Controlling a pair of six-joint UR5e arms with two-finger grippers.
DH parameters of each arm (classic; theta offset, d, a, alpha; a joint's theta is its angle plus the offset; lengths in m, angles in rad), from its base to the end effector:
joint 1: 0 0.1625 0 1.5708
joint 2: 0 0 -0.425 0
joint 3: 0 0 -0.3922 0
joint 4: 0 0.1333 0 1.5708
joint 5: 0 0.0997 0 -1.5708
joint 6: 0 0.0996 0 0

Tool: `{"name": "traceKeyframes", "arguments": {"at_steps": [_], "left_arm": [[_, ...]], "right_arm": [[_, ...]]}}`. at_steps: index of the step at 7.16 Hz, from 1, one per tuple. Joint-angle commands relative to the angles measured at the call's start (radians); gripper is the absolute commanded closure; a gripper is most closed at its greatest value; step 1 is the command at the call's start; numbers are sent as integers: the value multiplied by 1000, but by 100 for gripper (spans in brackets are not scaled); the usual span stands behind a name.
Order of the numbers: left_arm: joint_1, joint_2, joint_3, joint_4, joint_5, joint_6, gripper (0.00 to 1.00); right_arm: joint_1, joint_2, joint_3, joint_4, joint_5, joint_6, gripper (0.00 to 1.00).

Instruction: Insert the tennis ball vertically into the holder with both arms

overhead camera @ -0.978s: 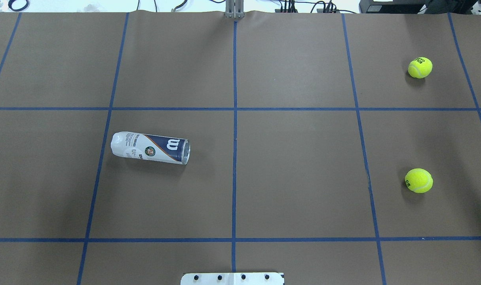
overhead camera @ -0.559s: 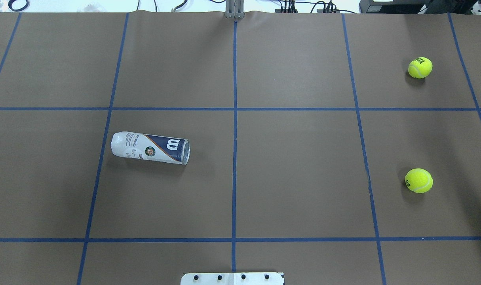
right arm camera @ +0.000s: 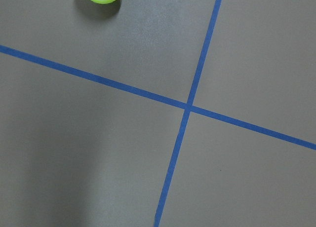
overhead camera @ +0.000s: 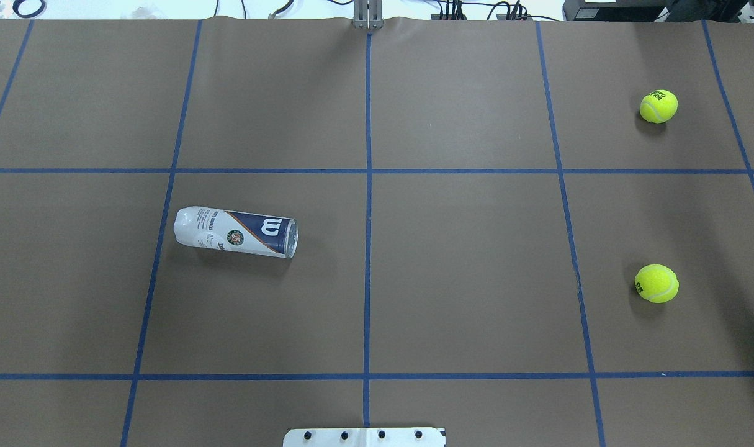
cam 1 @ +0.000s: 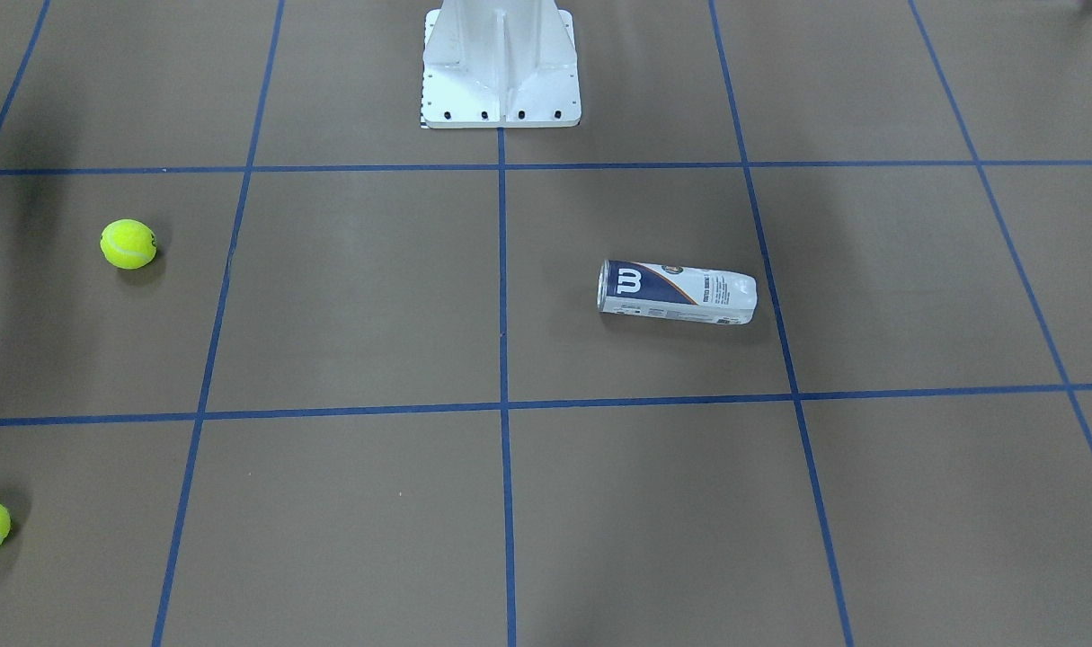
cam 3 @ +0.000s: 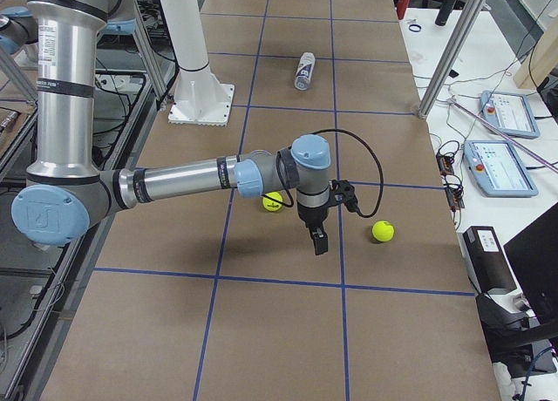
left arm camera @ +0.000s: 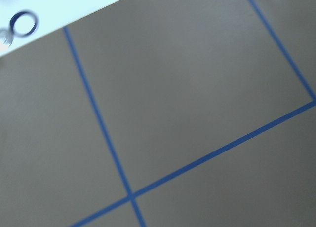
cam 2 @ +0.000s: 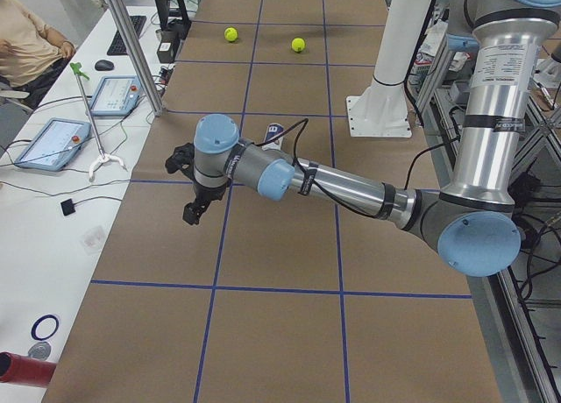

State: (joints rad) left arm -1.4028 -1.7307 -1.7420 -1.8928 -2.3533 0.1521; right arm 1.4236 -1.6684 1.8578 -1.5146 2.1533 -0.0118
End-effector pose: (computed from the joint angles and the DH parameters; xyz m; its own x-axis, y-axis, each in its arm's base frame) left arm 0.0316 -0.5633 0.4501 0.6002 0.6534 -0.4614 -0.2264 0.6920 0.6855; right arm 0.0101 -0.4672 0.5681 0.8047 -0.2661 0.5307 0.1518 0.9564 0.2494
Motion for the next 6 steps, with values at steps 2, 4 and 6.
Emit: {"name": "traceKeyframes", "arguments": {"at_steps": [2,4,6], "left_arm": [[239,-182,1,-54,125,1,1],[437,-265,7,-48,239,6,0],[519,-338,-2,63,264,38,0]], "right_arm": [[0,1,3,-1,0,3,0],[0,-1,4,-1,0,3,0],[0,-2,6,-1,0,3,0]]}}
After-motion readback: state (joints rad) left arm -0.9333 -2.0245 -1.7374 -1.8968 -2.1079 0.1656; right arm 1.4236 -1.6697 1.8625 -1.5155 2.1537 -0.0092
